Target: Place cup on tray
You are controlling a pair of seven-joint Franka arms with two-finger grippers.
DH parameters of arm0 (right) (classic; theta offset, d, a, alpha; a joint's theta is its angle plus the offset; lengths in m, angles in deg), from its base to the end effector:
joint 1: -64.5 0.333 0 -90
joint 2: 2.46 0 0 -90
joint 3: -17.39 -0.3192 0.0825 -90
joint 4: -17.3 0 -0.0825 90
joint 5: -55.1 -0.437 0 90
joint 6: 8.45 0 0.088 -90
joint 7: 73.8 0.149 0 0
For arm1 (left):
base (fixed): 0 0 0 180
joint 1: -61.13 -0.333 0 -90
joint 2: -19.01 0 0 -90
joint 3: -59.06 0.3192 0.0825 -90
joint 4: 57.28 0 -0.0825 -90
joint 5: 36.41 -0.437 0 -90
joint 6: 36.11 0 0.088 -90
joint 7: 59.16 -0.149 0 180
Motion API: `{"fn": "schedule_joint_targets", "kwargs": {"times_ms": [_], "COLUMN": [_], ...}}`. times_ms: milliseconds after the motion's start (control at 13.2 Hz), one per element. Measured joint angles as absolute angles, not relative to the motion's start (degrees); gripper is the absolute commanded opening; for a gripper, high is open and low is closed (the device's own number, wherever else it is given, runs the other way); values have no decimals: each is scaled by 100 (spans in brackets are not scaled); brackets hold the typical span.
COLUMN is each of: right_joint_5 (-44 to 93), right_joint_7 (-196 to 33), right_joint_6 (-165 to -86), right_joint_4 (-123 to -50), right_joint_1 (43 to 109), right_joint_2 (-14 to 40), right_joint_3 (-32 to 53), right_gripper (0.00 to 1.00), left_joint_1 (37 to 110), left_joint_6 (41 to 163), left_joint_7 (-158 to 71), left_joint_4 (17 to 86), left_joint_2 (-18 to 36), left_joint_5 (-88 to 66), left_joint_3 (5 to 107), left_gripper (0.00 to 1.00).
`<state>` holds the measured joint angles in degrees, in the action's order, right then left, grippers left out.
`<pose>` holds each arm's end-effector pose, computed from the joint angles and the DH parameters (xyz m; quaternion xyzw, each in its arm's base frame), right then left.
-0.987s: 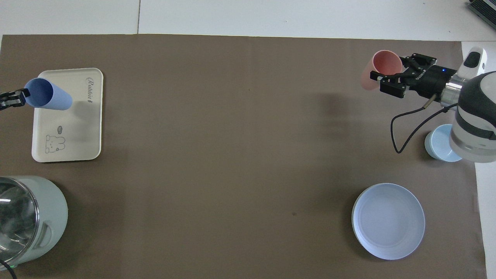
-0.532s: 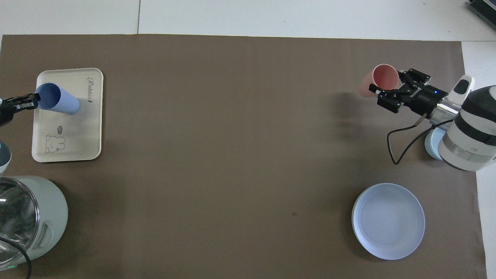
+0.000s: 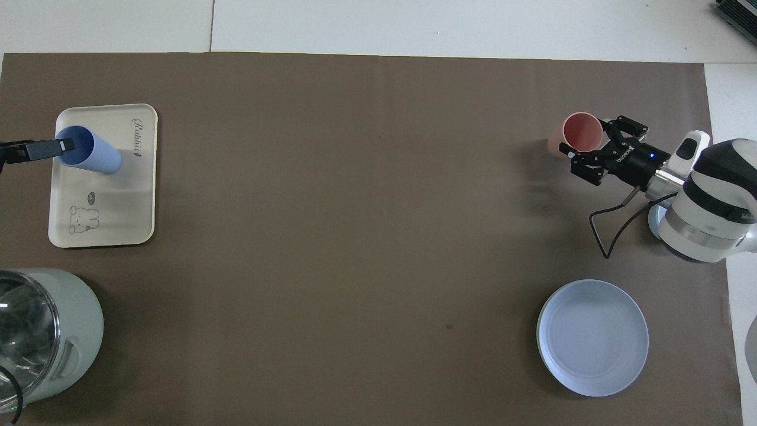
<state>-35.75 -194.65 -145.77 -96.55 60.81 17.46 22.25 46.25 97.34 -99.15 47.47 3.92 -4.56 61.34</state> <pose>0.6794 -0.0645 0.2454 -0.8157 -0.3077 -0.4542 0.1835 0.6833 0.1834 0.3558 0.9693 -0.0299 0.2037 0.1342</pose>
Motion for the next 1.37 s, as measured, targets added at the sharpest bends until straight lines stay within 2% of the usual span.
{"fn": "schedule_joint_targets", "kwargs": {"times_ms": [152,228,304,532,835,1063,1367], "right_joint_5": [-3575,-3575,-3575,-3576,-3580,-3375,-1631], "right_joint_7": [-19561,-19577,-19580,-19580,-19296,-19093,-17914], "right_joint_6": [-14577,-14577,-14577,-14578,-14699,-14719,-14742], "right_joint_4": [-9742,-9767,-9778,-9783,-9783,-9793,-9784], "right_joint_1": [6081,6081,6081,6059,6044,6044,6025], "right_joint_2": [1745,1745,1744,1699,1304,1042,673], "right_joint_3": [2225,2225,2225,2225,2217,2215,2247], "right_gripper": [0,27,99,100,100,100,100], "left_joint_1": [4634,4663,4742,5419,6357,6411,6377], "left_joint_6": [8466,7822,7228,5918,5268,5141,4979], "left_joint_7": [-9319,-9066,-8938,-8555,-7749,-7456,-6978], "left_joint_4": [4113,3734,3392,2751,2382,2308,2378], "left_joint_2": [463,494,517,536,584,1026,1419], "left_joint_5": [-1521,-2015,-2361,-3515,-4167,-3823,-3474], "left_joint_3": [6179,6152,6130,6117,6099,6114,6153], "left_gripper": [100,100,100,100,100,100,100]}}
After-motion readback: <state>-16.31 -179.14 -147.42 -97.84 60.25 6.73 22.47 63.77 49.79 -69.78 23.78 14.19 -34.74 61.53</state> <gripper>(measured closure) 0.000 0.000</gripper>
